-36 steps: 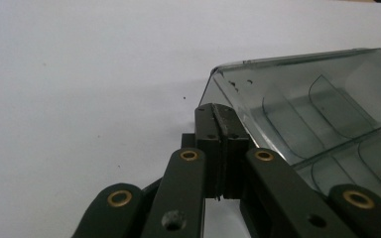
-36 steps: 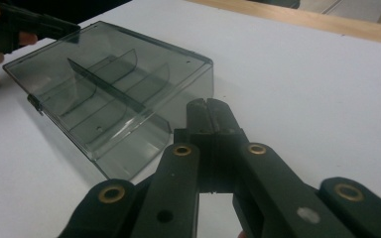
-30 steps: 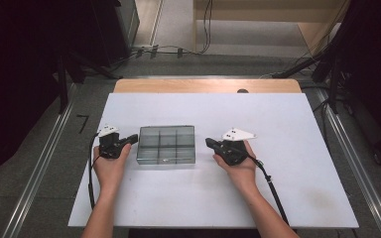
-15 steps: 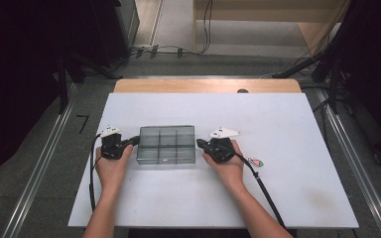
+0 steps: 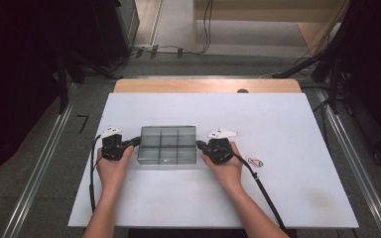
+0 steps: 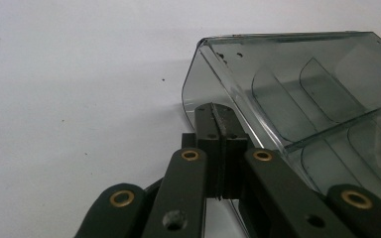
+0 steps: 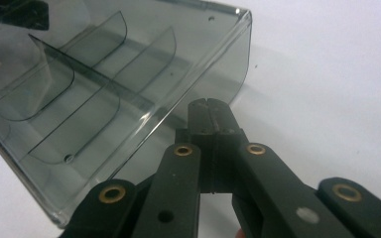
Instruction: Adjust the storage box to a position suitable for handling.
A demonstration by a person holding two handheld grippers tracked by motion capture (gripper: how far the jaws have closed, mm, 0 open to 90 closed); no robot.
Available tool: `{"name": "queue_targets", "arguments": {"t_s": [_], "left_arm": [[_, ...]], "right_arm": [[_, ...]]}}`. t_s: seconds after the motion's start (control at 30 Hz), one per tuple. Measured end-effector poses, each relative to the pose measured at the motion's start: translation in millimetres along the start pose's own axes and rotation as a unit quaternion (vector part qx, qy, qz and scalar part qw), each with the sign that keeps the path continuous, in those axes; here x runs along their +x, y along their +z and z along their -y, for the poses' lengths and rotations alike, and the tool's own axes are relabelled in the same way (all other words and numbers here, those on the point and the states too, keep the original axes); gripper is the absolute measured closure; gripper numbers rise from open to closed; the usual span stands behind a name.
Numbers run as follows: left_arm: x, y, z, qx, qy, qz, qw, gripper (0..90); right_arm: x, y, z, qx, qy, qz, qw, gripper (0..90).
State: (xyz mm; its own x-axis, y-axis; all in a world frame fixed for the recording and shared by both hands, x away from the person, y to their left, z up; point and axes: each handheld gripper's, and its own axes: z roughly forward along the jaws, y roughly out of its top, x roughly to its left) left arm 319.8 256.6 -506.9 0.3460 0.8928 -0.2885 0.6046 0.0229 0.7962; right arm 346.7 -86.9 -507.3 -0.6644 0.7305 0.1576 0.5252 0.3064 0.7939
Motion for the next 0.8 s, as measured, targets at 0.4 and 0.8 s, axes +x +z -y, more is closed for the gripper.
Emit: {"name": "queue_targets", "arguments": {"t_s": [0.4,0.8], "left_arm": [[-2.6,0.2,0.5,0.007,0.004,0.014,0.9999,90.0],[-9.5,-0.5,3.9,0.017,0.004,0.037,0.9992,90.0]], "right_arm": [[13.6,-13.9,13.5,0.007,-0.006,0.009,0.9999,88.3],[23.8,-32.8,30.6,0.005,-0.005,0.009,0.9999,88.3]]}}
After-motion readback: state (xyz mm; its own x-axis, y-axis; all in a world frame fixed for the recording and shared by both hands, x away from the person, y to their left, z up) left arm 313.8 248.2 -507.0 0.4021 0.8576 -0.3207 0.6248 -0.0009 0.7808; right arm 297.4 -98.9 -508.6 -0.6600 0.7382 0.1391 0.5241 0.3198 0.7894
